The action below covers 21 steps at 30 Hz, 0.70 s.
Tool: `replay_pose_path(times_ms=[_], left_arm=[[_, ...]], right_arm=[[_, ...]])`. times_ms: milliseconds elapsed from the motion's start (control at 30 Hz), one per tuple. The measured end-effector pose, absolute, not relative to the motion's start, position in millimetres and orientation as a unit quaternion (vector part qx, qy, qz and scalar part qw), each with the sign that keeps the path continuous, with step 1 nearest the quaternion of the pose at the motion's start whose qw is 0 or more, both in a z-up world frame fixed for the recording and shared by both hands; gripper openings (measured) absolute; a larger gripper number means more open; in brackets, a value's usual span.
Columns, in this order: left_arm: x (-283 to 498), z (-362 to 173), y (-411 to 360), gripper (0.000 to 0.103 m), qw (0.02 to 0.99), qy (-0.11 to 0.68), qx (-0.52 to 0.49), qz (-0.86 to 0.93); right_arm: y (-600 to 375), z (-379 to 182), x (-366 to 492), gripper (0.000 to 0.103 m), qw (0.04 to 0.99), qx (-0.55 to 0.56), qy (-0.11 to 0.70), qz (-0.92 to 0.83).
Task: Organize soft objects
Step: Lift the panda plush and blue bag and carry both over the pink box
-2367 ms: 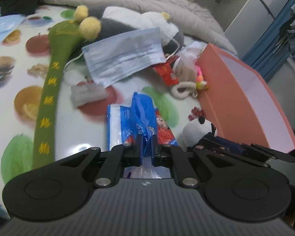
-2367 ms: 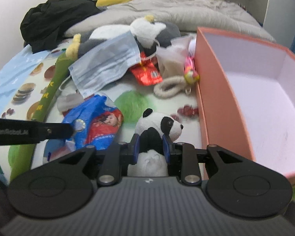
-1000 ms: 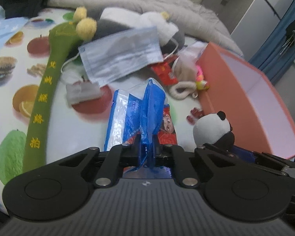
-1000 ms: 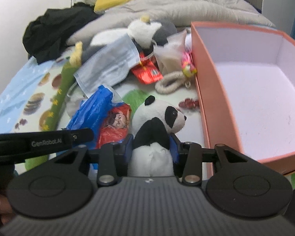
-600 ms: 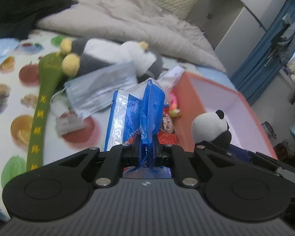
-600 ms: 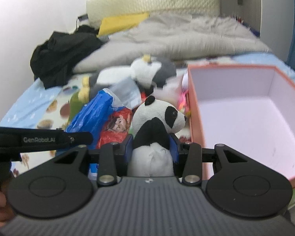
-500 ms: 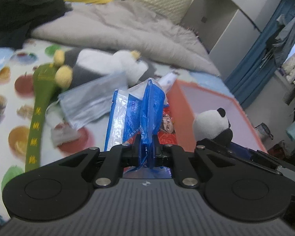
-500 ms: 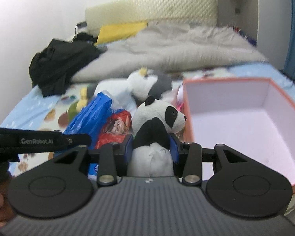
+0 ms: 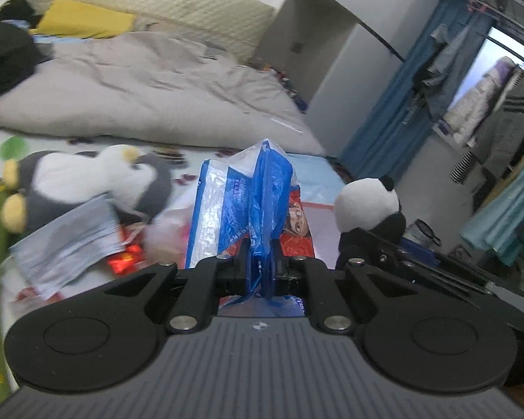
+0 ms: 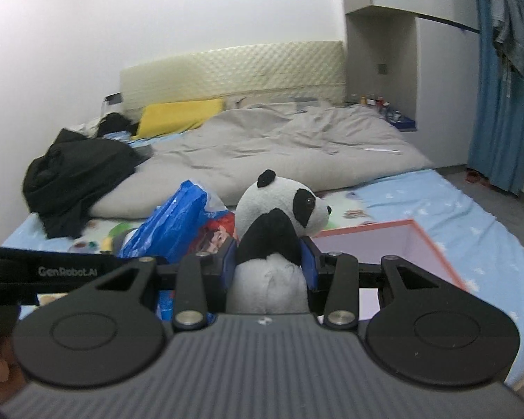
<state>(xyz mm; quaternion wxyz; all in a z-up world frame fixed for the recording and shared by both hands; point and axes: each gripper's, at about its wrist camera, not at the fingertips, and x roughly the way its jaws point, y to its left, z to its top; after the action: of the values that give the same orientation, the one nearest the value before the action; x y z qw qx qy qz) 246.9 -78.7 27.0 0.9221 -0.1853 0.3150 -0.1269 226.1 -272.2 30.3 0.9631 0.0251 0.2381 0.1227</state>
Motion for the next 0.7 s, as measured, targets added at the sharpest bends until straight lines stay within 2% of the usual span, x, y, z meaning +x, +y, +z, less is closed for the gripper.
replay_pose_path(times_ms=[233,467,700], left_arm=[[277,14,-140,0.012,0.912,0.344,-0.157,-0.160],[307,-31,-180,0.012,0.896,0.393,-0.126,-0.166],[330,-60,-185,0.012,0.883,0.427,-0.117,-0.155]], right_arm=[[-324,23,248,0.042,0.959,0.029,0.272,0.079],[-366,-25,269,0.043,0.936,0.044,0.345,0.050],[-385,-71,273,0.043,0.914,0.062,0.399,0.038]])
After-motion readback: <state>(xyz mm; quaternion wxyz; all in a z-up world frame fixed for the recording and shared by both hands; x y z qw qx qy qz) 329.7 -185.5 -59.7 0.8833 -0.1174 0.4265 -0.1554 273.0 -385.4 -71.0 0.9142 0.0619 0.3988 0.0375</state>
